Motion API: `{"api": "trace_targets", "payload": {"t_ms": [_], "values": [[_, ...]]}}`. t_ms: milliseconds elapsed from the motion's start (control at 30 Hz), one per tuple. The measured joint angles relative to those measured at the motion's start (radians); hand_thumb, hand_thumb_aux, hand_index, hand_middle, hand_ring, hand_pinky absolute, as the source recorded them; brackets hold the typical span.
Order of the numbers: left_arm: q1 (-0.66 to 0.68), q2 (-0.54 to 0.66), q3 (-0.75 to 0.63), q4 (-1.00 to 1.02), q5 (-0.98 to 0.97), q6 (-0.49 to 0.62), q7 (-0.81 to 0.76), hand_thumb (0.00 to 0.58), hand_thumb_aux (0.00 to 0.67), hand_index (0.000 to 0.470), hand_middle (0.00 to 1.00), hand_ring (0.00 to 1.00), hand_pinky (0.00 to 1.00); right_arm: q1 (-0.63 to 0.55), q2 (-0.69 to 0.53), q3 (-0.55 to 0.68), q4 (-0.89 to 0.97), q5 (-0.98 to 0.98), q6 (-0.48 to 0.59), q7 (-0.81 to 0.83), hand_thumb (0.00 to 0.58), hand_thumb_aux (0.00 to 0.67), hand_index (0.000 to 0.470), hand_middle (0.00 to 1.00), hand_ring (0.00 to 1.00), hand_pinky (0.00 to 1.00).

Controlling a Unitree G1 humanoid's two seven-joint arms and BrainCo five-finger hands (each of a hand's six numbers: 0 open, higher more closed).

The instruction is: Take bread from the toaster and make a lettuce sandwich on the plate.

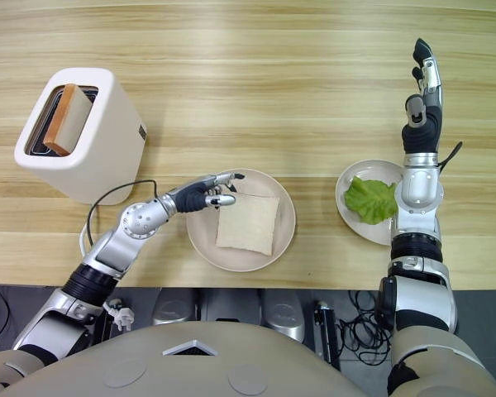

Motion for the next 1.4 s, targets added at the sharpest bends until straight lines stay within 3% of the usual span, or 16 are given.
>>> {"api": "trace_targets", "payload": {"t_ms": [300, 500, 667, 800, 1133, 1300, 1333, 1367, 1400], "values": [[0.008, 0.143, 0.08, -0.213, -0.003, 0.029, -0.086, 0.0, 0.0, 0.0, 0.0, 0.0, 0.0, 0.06, -0.057, -0.005, -0.045, -0.027, 0.006, -0.019, 0.0, 0.0, 0.0, 0.0, 0.0, 0.0], [0.088, 0.171, 0.122, -0.323, -0.042, 0.071, -0.121, 0.0, 0.0, 0.0, 0.0, 0.0, 0.0, 0.135, -0.192, 0.004, 0.018, -0.204, -0.009, -0.143, 0.0, 0.0, 0.0, 0.0, 0.0, 0.0], [0.125, 0.042, 0.159, -0.328, -0.127, 0.065, -0.052, 0.0, 0.0, 0.0, 0.0, 0.0, 0.0, 0.189, -0.347, 0.202, 0.148, -0.6, 0.028, -0.545, 0.0, 0.0, 0.0, 0.0, 0.0, 0.0], [0.156, -0.019, 0.167, -0.3, -0.163, 0.036, -0.008, 0.0, 0.0, 0.0, 0.0, 0.0, 0.0, 0.171, -0.389, 0.356, 0.285, -0.768, 0.109, -0.797, 0.0, 0.0, 0.0, 0.0, 0.0, 0.0], [0.2, -0.045, 0.162, -0.217, -0.162, 0.002, 0.021, 0.0, 0.0, 0.0, 0.0, 0.0, 0.0, 0.103, -0.408, 0.63, 0.456, -0.933, 0.255, -1.001, 0.0, 0.0, 0.0, 0.0, 0.0, 0.0], [0.202, -0.046, 0.161, -0.203, -0.16, -0.001, 0.023, 0.0, 0.0, 0.0, 0.0, 0.0, 0.0, 0.098, -0.414, 0.703, 0.486, -0.949, 0.289, -1.031, 0.0, 0.0, 0.0, 0.0, 0.0, 0.0], [0.204, -0.045, 0.158, -0.199, -0.158, -0.002, 0.023, 0.0, 0.0, 0.0, 0.0, 0.0, 0.0, 0.096, -0.417, 0.713, 0.487, -0.949, 0.293, -1.037, 0.104, 0.063, 0.043, 0.0, 0.0, 0.0], [0.208, -0.045, 0.155, -0.196, -0.155, -0.003, 0.023, 0.0, 0.0, 0.0, 0.0, 0.0, 0.0, 0.094, -0.417, 0.721, 0.487, -0.949, 0.298, -1.044, 0.458, 0.363, 0.249, 0.0, 0.0, 0.0], [0.209, -0.045, 0.152, -0.192, -0.152, -0.004, 0.023, 0.0, 0.0, 0.0, 0.0, 0.0, 0.0, 0.091, -0.418, 0.732, 0.487, -0.949, 0.299, -1.049, 0.493, 0.41, 0.281, 0.0, 0.0, 0.0]]}}
